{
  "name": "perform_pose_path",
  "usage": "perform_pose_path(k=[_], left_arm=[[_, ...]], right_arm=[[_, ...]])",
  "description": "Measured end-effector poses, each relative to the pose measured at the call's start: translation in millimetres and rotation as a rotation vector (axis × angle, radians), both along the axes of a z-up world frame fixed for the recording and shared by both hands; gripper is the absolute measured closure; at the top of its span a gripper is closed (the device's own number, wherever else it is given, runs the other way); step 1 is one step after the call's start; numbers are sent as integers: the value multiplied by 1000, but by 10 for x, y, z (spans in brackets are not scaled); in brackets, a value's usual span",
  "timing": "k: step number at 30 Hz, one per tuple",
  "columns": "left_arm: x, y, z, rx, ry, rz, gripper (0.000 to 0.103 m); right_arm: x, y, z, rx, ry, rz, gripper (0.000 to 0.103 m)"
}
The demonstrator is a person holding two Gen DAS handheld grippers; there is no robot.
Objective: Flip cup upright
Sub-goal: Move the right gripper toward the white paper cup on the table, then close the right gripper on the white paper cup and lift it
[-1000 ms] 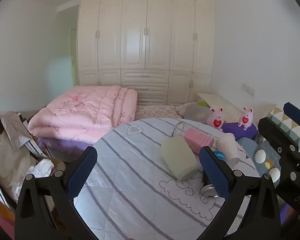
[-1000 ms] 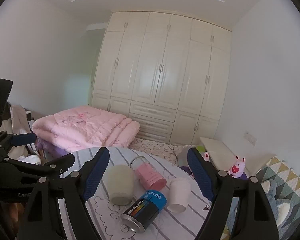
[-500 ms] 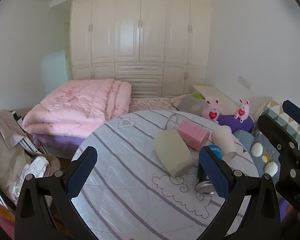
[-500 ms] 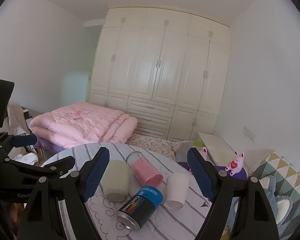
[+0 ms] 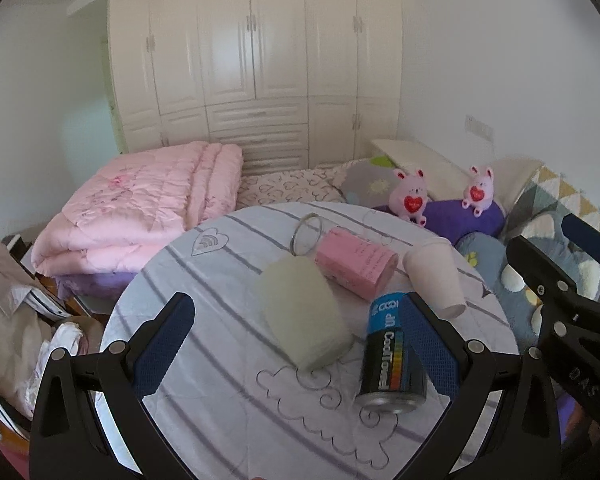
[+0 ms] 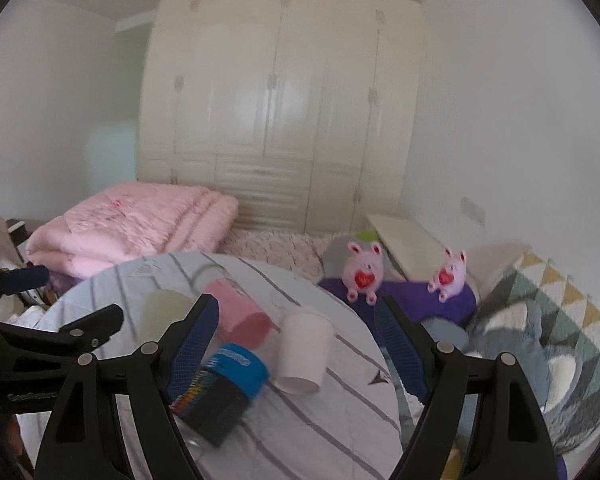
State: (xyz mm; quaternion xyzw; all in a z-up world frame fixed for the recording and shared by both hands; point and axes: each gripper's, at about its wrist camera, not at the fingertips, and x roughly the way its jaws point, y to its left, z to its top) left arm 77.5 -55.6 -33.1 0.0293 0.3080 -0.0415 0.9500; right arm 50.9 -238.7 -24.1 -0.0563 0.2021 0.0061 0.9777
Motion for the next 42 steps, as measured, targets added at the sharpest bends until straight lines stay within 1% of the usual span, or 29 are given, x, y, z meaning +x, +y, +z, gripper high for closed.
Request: perform_pose_path(k=[3,6,9,11,14,17,23,26,27,28,29,34,37,42], left_arm=[[157,-76,-45,32,15,16,0],[323,-113,-104,43,38,28,0],[486,-173,-174,61,63,28,0],[582,-207,-233,79,78,23,0],[712,-251,-303,98,94,19,0],[797,-283,-372,103,111,5,0],[863,-290,-435,111,122,-12,0],[877,-279,-438,111,122,-11,0],[878,-278,-436,108,123,-12,0],[881,-267,-433,104,124,-11,0],[875,-250,-427,101,123,-11,0],[792,-158,-353,86,106,-9,0],[694,-62,-259,66,89,-6,0],[486,197,-74,35,52,21,0]], right_arm=[[251,-167,-103,28,74,-16,22],[490,-250,-227,56,152,-15,22],[767,-321,-423,105,256,-8,22],[968,-366,-580,140,337,-27,22],[1153,-442,-749,183,412,-47,22],[1255,-472,-889,216,483,-49,22],[1416,-475,-1108,259,567,-53,22],[1444,-473,-1156,273,570,-40,22],[1447,-453,-1154,267,574,-38,27],[1464,-440,-1158,263,579,-36,34],[1468,-436,-1153,268,584,-29,36],[1466,-387,-1041,234,551,-37,37],[1409,-393,-886,214,508,-56,37],[1234,-244,-466,175,418,-45,37]])
